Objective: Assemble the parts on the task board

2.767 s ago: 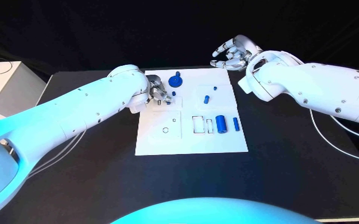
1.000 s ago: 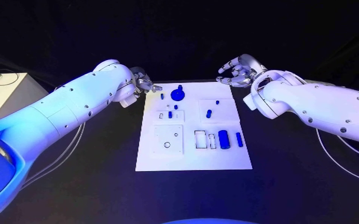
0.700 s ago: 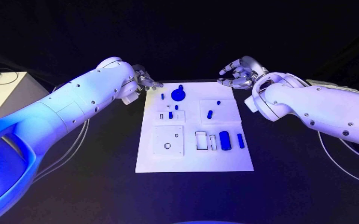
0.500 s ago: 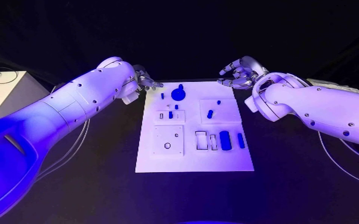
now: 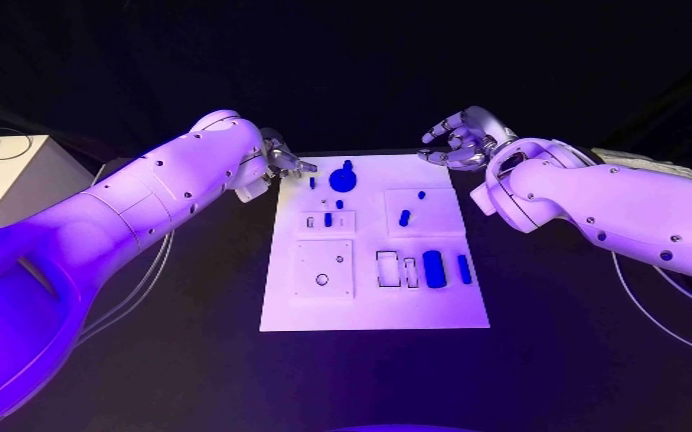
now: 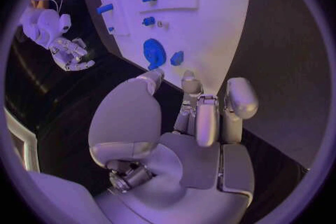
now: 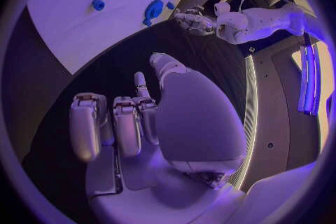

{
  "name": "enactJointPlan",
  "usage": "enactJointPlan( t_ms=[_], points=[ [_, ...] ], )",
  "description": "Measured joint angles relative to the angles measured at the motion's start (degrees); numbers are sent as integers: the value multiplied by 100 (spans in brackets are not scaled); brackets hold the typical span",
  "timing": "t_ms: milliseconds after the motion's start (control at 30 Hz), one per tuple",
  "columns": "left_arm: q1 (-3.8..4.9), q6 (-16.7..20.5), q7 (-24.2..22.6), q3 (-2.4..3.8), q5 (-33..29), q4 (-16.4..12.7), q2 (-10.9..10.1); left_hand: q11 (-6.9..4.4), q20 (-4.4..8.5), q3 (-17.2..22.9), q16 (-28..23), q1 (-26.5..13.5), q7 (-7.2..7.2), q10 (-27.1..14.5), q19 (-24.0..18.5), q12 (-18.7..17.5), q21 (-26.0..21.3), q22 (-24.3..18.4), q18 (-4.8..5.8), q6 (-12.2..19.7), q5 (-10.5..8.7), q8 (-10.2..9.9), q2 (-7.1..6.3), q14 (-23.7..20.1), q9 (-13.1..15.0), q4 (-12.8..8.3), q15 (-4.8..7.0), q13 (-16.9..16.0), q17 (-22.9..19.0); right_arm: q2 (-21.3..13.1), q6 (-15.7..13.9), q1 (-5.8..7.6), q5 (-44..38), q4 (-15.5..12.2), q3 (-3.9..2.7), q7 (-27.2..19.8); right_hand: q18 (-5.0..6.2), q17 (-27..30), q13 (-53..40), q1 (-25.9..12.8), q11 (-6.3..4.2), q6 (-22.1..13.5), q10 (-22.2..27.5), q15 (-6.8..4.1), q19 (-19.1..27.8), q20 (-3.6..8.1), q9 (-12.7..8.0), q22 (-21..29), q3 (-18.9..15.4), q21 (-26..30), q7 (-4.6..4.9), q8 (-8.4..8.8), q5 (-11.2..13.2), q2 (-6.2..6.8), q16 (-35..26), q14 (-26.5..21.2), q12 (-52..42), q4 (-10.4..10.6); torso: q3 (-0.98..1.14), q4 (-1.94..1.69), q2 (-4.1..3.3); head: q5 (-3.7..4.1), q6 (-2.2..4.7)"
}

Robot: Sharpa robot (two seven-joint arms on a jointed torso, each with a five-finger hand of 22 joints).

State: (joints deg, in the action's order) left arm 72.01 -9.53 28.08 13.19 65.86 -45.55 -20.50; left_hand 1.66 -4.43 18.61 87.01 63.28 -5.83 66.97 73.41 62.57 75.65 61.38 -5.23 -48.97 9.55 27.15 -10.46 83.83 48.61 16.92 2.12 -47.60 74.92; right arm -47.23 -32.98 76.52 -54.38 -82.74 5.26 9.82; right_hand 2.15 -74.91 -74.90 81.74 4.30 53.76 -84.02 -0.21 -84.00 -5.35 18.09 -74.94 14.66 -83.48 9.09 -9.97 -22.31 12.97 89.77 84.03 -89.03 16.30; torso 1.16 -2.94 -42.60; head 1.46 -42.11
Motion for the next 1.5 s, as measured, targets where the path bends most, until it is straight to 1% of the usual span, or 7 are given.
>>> enactJointPlan(
  t_ms=[267,367,467,800,1000,1233,1500],
  points=[
    [4,-82,1,-16,-45,-7,17,-3,0,-68,23,-53,20,2,0,45,44,49,0,-20,0,0,-8,0,0,0,0,-23,0,13,-8,1,-2,2,-2,-1,0,0,0,0,0,0,0,0,0,0,0,1,0,0,0,0,0,0,0,0,0,0,0,-5,3,16,-13],
    [7,-104,1,-26,-61,-2,21,-22,21,-68,23,-4,36,22,20,45,44,72,0,-36,0,17,41,0,0,0,0,-33,0,18,-9,2,-3,2,-2,-1,0,0,0,0,0,0,0,0,0,0,0,1,0,0,0,0,0,0,0,0,0,0,0,-5,1,18,-16],
    [10,-130,1,-56,-70,21,28,-22,22,-68,23,69,41,22,21,45,67,85,0,-41,0,35,115,0,1,0,0,-33,0,20,-11,5,-3,-6,-4,-1,0,0,0,0,0,0,0,0,0,0,0,1,0,0,0,0,0,0,0,0,0,0,0,-4,-6,18,-16],
    [10,-168,-5,-133,-104,72,86,-22,22,-68,23,115,41,22,21,45,66,84,0,-41,0,35,114,0,1,0,0,-32,0,16,-21,23,-6,-57,-13,-3,0,0,0,0,0,0,0,0,0,0,-1,2,0,0,0,0,0,0,0,0,0,0,0,8,-38,51,-41],
    [10,-163,-14,-146,-117,83,106,-22,23,-68,45,116,41,21,21,66,66,91,-1,-40,0,35,115,0,1,0,1,-32,0,17,-26,27,-8,-64,-15,-3,0,0,0,0,0,0,0,0,0,0,-1,2,0,0,0,0,0,0,0,0,0,0,-2,23,-69,58,-37],
    [10,-148,-18,-149,-138,86,106,-22,23,-67,45,116,41,21,21,66,66,100,0,-40,0,35,115,0,1,0,1,-31,0,27,-29,27,-10,-61,-16,-3,0,0,0,0,0,0,0,0,0,0,-1,3,0,0,0,0,0,0,0,0,0,0,-3,20,-79,58,-60],
    [10,-140,-19,-150,-153,86,105,-35,23,85,45,338,41,34,20,66,66,109,0,-40,0,35,277,0,-7,-11,1,-31,0,35,-30,29,-13,-53,-17,-3,0,0,0,0,0,0,0,0,0,0,6,3,40,0,0,0,-22,0,0,0,0,-10,-3,21,-79,57,-69]
  ],
)
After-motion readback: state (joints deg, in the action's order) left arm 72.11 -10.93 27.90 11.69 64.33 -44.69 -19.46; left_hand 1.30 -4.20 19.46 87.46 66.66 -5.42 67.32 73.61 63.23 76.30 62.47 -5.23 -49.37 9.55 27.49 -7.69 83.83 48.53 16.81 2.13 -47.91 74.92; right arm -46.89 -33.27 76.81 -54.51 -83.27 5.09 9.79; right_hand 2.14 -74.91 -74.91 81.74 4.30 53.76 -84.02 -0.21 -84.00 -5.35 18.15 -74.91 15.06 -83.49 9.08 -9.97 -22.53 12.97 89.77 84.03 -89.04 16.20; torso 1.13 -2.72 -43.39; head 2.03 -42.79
